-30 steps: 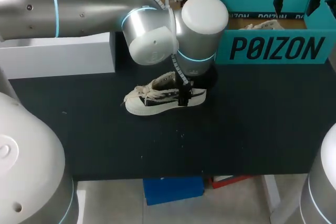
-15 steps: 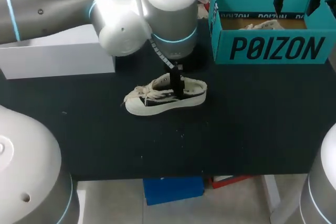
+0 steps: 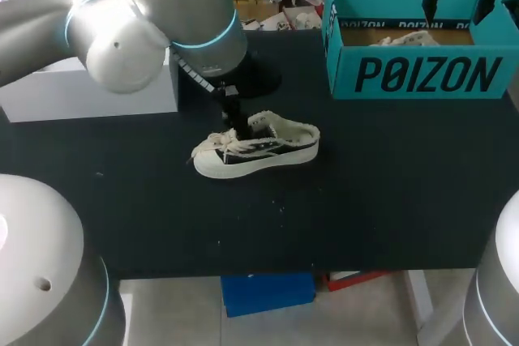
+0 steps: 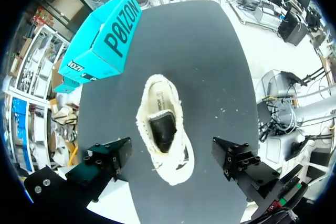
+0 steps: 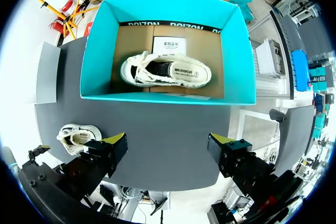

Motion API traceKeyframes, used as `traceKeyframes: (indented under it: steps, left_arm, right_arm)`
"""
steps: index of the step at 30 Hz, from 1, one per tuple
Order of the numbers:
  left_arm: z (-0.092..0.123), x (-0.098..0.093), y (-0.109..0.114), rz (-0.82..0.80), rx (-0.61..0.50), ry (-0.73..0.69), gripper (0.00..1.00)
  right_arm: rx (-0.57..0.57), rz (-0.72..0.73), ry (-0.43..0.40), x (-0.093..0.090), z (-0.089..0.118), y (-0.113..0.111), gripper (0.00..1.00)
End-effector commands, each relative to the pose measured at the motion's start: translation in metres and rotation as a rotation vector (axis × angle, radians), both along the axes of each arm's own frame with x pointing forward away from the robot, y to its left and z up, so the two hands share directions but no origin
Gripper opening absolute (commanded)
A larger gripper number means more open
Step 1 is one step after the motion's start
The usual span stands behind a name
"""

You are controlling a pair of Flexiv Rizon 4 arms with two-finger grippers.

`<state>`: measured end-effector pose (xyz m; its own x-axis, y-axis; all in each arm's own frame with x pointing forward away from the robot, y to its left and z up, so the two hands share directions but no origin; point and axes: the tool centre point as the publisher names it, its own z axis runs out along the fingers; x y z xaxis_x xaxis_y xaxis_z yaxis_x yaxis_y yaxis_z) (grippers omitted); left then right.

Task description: Take the shoe out of the shoebox, open the shoe tongue, remove and reinsert the insole, then place the shoe into the shoebox

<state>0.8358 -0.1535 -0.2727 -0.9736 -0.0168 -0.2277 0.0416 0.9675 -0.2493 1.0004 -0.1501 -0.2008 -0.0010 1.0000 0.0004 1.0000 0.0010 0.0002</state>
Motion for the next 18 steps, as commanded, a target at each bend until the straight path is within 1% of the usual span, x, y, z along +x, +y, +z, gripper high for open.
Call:
traceKeyframes:
  steps: [1,10,13,16,18]
  left_arm:
    - [-0.002,-0.001,0.006,-0.033,-0.131,-0.005,1.00]
    - [-0.002,-0.001,0.006,-0.033,-0.131,-0.005,1.00]
    - [-0.005,-0.006,0.012,-0.044,-0.218,0.015,1.00]
    - [-0.009,-0.010,0.021,-0.038,-0.281,0.029,1.00]
    - [-0.014,-0.013,0.027,-0.032,-0.301,0.039,1.00]
  right_arm:
    - [0.000,0.000,0.000,0.000,0.000,0.000,1.00]
    - [0.000,0.000,0.000,0.000,0.000,0.000,1.00]
    - [0.000,0.000,0.000,0.000,0.000,0.000,1.00]
    - [0.000,0.000,0.000,0.000,0.000,0.000,1.00]
    - [0.000,0.000,0.000,0.000,0.000,0.000,1.00]
